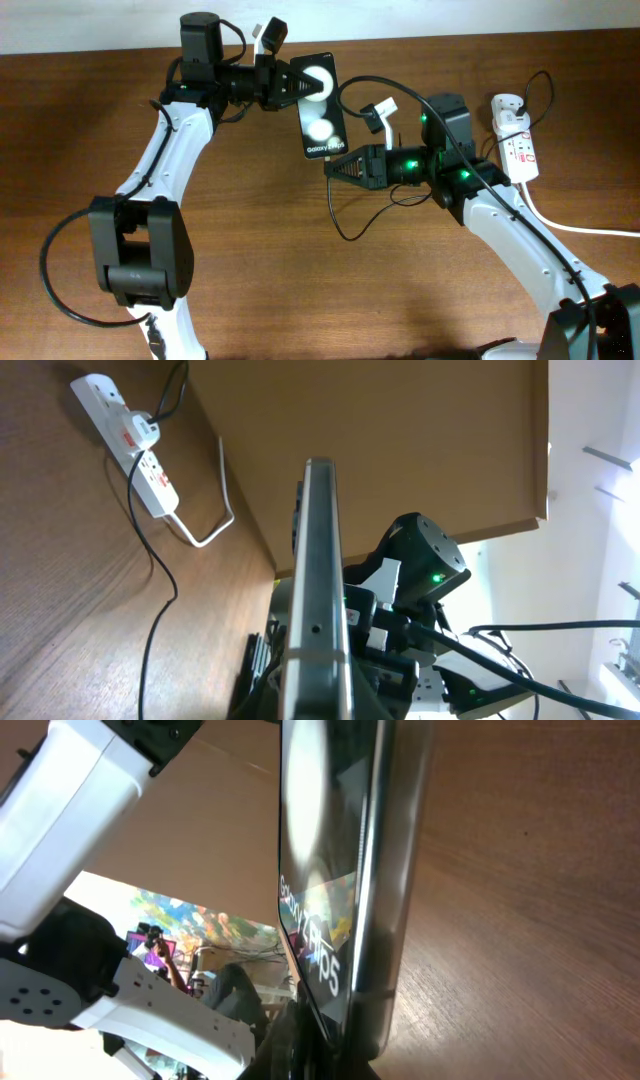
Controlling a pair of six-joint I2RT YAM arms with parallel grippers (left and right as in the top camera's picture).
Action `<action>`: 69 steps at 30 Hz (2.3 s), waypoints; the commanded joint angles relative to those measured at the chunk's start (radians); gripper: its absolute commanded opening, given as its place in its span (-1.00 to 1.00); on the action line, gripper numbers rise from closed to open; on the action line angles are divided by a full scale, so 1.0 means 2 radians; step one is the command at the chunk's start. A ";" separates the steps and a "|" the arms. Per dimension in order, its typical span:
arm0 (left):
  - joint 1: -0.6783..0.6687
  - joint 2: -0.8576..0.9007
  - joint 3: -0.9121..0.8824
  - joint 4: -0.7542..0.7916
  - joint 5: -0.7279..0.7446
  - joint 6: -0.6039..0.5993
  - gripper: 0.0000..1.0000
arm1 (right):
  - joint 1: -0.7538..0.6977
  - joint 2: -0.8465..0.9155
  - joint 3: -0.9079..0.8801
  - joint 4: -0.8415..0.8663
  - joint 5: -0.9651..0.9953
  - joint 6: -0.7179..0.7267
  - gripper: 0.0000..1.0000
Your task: Plug charger to phone and switch on socket
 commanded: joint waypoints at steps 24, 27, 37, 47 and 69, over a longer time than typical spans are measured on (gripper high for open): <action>-0.013 -0.001 0.005 -0.001 0.026 0.010 -1.00 | -0.060 0.015 0.007 0.013 -0.005 -0.006 -0.92; -0.013 -0.001 0.005 -0.001 0.026 0.010 -1.00 | -0.059 0.015 0.007 0.023 -0.013 -0.006 -0.92; 0.118 -0.001 0.005 0.027 0.026 0.010 -1.00 | 0.008 0.029 0.019 -0.218 0.340 -0.064 -0.92; 0.118 -0.001 0.005 0.023 0.025 0.010 -1.00 | 0.040 0.313 0.238 -0.363 0.461 -0.098 -0.49; 0.119 -0.001 0.005 0.023 0.025 0.010 -1.00 | 0.064 0.314 0.281 -0.481 0.392 -0.033 0.03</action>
